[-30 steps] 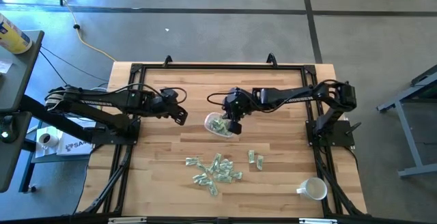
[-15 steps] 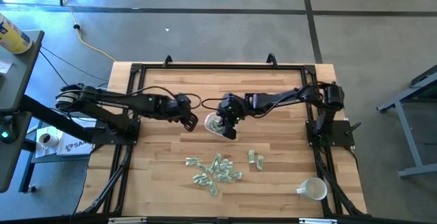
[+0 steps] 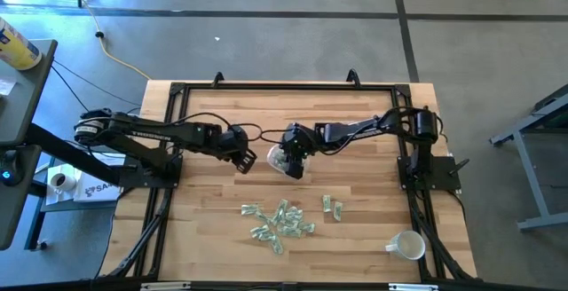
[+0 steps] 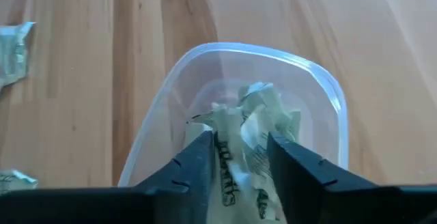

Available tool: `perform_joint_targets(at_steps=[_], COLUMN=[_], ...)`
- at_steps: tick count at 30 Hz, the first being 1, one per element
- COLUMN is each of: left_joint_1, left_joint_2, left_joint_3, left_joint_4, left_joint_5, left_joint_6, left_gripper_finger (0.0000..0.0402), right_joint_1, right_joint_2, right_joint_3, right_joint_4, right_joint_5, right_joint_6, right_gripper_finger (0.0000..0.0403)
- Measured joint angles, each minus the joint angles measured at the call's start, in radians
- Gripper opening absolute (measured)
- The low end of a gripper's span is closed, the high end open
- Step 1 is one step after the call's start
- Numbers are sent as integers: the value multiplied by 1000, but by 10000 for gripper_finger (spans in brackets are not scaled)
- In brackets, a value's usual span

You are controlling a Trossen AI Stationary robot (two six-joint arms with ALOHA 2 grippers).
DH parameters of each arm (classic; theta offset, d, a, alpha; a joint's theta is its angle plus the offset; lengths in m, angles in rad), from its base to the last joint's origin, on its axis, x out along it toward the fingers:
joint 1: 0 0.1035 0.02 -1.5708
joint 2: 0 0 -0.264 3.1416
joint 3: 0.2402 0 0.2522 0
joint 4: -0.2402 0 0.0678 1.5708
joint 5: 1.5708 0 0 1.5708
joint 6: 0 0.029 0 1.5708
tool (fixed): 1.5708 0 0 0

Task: Pick and place Stevia / Truvia into bins
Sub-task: Put the stevia packet into the transparent container

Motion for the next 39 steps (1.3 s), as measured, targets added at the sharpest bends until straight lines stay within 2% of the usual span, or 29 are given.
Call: perform_joint_targets(at_steps=[4, 9, 16, 20, 24, 39], left_joint_1=[-26, -119, -280, -331, -336, -334], left_joint_2=[0, 0, 0, 0, 0, 0], left_joint_3=[-44, -83, -99, -99, -99, -99], left_joint_4=[32, 87, 136, 136, 132, 131], left_joint_5=[80, 174, 173, 163, 174, 178], left_joint_6=[11, 96, 63, -19, -76, -80], left_gripper_finger=[111, 111, 111, 111, 111, 111], right_joint_1=[-2, -2, 22, 49, 65, 63], right_joint_2=[-46, -100, -140, -140, -140, -140], right_joint_3=[8, 11, 10, 10, 10, 10], right_joint_4=[7, -45, -159, -152, -146, -140], right_joint_5=[2, 2, 47, 63, 80, 115], right_joint_6=[-10, -57, -129, -166, -169, -163], right_gripper_finger=[175, 216, 254, 259, 259, 259])
